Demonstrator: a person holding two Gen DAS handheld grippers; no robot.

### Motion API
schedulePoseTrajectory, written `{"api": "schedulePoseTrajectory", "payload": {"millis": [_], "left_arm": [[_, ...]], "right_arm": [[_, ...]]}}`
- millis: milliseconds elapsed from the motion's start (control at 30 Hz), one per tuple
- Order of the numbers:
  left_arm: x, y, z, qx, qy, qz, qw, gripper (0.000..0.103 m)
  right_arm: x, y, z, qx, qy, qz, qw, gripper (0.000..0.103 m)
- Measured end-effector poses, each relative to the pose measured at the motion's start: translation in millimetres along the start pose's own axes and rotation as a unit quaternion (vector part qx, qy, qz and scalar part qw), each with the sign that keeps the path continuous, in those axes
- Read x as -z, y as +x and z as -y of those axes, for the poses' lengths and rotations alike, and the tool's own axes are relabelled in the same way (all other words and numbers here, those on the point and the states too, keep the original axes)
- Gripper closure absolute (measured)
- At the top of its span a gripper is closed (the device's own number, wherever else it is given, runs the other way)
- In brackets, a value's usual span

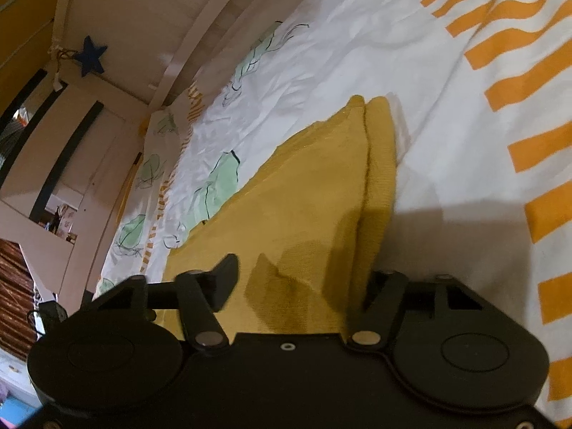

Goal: Fold small clothes
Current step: 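Grasp the folded yellow sweater edge with the right gripper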

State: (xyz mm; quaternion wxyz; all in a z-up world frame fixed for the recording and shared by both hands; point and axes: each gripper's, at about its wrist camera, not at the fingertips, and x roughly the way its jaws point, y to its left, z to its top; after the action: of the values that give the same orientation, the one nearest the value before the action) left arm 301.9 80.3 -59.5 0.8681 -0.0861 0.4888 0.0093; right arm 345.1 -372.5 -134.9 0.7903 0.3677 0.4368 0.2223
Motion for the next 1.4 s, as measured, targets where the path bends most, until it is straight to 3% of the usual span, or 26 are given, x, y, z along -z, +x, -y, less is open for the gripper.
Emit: {"api": "schedulePoseTrajectory", "payload": {"millis": [67, 300, 400, 567, 767, 1067, 1300, 1400], "left_arm": [[-2.0, -3.5, 1.4, 0.001, 0.005, 0.012, 0.9999, 0.023], [-11.6, -13.3, -0.8, -0.004, 0.006, 0.015, 0.9999, 0.024], [-16.0, -17.9, -10.2, -0.004, -0.011, 0.015, 0.9998, 0.025], [-25.5, -24.8, -28.0, -0.003, -0.031, 0.007, 0.9995, 0.029], [-34.6, -33.5, -48.7, 0.000, -0.043, 0.006, 0.9990, 0.029], [-41.0, -42.9, -67.8, 0.011, -0.054, 0.009, 0.9984, 0.029], [-41.5, -44.7, -75.9, 0.015, -0.052, 0.007, 0.9985, 0.029], [-41.9, -43.4, -80.1, 0.016, -0.059, 0.004, 0.9981, 0.029]], "right_arm": [[1.6, 1.5, -0.3, 0.011, 0.004, 0.000, 1.000, 0.056], [6.8, -4.8, -27.3, 0.062, -0.040, 0.031, 0.997, 0.076], [12.0, -5.6, -46.6, 0.096, -0.061, 0.041, 0.993, 0.077], [13.3, -1.8, -82.7, 0.117, -0.066, 0.052, 0.990, 0.080], [13.1, 20.7, -139.8, 0.148, -0.116, 0.021, 0.982, 0.080], [37.8, 82.7, -208.2, 0.132, -0.164, -0.022, 0.977, 0.080], [69.3, 127.3, -234.9, 0.119, -0.173, -0.049, 0.976, 0.081], [82.7, 142.3, -248.2, 0.132, -0.198, -0.055, 0.970, 0.081]]}}
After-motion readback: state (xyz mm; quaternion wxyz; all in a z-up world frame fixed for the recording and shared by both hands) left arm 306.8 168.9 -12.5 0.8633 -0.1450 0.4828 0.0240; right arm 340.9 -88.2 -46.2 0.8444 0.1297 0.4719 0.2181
